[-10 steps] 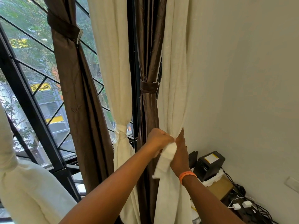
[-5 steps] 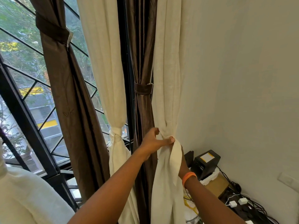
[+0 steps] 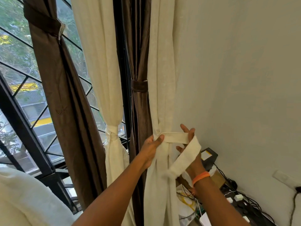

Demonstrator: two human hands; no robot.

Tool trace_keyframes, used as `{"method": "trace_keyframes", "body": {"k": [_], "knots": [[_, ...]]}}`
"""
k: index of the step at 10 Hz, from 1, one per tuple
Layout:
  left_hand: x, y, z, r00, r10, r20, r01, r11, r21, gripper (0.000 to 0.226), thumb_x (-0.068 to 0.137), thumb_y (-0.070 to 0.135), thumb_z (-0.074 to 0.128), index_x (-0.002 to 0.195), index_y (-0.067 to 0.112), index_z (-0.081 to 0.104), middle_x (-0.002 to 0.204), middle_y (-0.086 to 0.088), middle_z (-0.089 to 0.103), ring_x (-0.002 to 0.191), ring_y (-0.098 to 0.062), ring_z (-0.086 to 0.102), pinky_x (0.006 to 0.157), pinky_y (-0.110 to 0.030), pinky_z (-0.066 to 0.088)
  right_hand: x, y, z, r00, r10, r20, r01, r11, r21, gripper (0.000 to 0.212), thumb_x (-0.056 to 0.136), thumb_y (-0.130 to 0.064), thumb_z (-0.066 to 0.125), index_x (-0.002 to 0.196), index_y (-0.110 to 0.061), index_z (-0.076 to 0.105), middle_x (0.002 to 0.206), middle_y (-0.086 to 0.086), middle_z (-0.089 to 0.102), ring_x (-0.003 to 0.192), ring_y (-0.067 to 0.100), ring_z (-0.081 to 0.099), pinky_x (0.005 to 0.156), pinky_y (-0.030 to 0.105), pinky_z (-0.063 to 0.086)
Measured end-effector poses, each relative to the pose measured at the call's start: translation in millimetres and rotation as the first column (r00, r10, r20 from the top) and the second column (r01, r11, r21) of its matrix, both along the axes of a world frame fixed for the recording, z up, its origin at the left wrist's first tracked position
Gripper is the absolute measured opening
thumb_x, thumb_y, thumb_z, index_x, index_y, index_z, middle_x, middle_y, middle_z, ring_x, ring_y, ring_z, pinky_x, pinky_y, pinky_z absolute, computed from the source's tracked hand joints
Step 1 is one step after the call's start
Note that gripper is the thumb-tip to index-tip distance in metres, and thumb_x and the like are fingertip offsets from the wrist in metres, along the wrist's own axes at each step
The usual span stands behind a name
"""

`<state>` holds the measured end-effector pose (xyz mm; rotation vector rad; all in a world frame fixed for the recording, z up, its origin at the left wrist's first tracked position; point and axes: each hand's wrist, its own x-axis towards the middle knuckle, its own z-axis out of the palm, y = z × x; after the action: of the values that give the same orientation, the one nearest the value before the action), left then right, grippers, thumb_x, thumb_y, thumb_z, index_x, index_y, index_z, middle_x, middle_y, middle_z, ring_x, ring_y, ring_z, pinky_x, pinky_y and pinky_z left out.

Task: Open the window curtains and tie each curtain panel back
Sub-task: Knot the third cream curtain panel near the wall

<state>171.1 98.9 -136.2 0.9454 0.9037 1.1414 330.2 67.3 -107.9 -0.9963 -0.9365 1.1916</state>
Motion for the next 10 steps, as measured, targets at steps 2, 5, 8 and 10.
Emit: {"method": "trace_keyframes", "body": {"k": [2, 5, 8, 10], "knots": [[-6, -8, 1, 0.983, -0.176, 0.044, 0.179, 0.981, -0.077, 0.033, 0.095, 0.027, 0.056, 0.125, 0.014, 0.061, 0.117, -0.010, 0.070, 0.106, -0.022, 0.067, 0.091, -0.036, 0.055, 27, 38, -15, 0.964, -0.063, -0.257, 0.023, 0.988, -0.154, 0.050, 0.098, -0.054, 0.041, 0.114, -0.013, 0.064, 0.053, 0.000, 0.045, 0.035, 0.007, 0.035, 0.034, 0.016, 0.033], [-1, -17, 11, 0.915, -0.353, -0.197, 0.358, 0.934, -0.010, 0.064, 0.083, 0.039, 0.068, 0.136, 0.006, 0.052, 0.132, -0.016, 0.060, 0.122, -0.029, 0.058, 0.105, -0.042, 0.046, -12, 38, -74, 0.997, 0.079, -0.006, -0.074, 0.900, -0.430, 0.020, 0.103, -0.018, 0.044, 0.103, -0.006, 0.060, 0.072, -0.001, 0.076, 0.075, 0.020, 0.072, 0.061, 0.029, 0.060], [-3, -6, 34, 0.779, -0.357, -0.516, 0.422, 0.906, 0.011, 0.046, 0.086, 0.040, 0.070, 0.125, 0.017, 0.062, 0.127, -0.008, 0.065, 0.117, -0.027, 0.062, 0.101, -0.050, 0.049, -41, 120, -107, -0.075, -0.409, -0.910, 0.753, 0.574, -0.320, 0.076, 0.097, -0.031, 0.060, 0.140, 0.022, 0.027, 0.144, 0.029, 0.044, 0.131, 0.032, 0.049, 0.121, 0.049, 0.004], [-4, -4, 32, 0.780, -0.069, -0.622, 0.220, 0.961, 0.169, 0.033, 0.088, 0.037, 0.069, 0.106, 0.009, 0.072, 0.107, -0.008, 0.073, 0.097, -0.019, 0.068, 0.087, -0.035, 0.055, -17, 42, -39, 0.988, 0.119, 0.094, -0.113, 0.991, -0.070, 0.081, 0.074, -0.079, 0.050, 0.131, -0.022, 0.052, 0.119, 0.011, 0.069, 0.103, 0.023, 0.069, 0.102, 0.046, 0.050]]}}
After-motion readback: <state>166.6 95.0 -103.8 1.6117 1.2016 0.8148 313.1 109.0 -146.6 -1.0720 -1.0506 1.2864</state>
